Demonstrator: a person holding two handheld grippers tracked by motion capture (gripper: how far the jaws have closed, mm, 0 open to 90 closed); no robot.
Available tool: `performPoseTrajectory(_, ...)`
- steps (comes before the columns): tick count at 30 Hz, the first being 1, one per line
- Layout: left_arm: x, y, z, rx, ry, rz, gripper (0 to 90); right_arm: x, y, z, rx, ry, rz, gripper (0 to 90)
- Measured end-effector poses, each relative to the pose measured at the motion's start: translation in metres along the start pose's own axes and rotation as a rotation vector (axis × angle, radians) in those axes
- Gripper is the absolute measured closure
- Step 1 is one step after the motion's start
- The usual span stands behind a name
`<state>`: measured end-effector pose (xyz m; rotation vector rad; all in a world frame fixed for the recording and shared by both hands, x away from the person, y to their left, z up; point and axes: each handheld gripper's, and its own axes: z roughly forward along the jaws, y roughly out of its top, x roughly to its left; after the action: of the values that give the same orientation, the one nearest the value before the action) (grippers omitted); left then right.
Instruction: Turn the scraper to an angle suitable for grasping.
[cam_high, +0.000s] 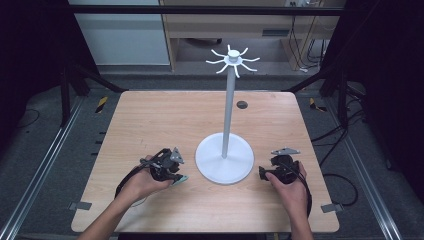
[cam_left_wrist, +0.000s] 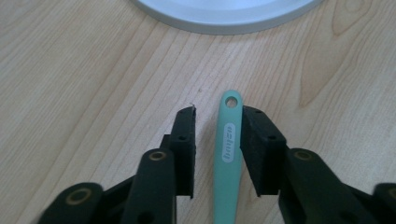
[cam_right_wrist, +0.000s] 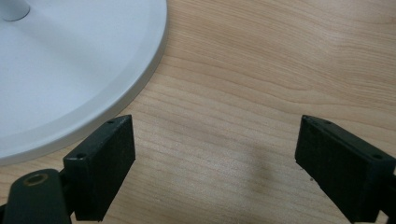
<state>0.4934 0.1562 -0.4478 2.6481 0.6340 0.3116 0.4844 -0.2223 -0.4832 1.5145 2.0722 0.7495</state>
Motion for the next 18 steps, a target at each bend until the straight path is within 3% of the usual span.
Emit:
performPoseTrajectory(6,-0.001,0.004,0.002,0.063,0.011,-0.003,45.4,0.001,0.001,0.0,-0.005,0.007,-0.003,12.4)
performPoseTrajectory(9,0.0,0.006,0.002,0.069,-0.01,-0.003,40.5,0.001,0.001,0.0,-0.005,0.007,-0.002,12.4)
performPoseTrajectory(11,0.0,0.008,0.001,0.069,-0.015,-0.002,40.1,0.0,0.001,0.0,-0.005,0.007,-0.001,12.4)
performPoseTrajectory(15,-0.002,0.011,0.003,0.096,-0.008,0.011,47.9,0.001,0.001,0.0,-0.005,0.006,-0.001,12.4)
performPoseTrajectory(18,-0.004,0.011,0.01,0.128,-0.03,0.009,54.2,0.001,0.001,0.0,-0.003,0.006,-0.003,12.3)
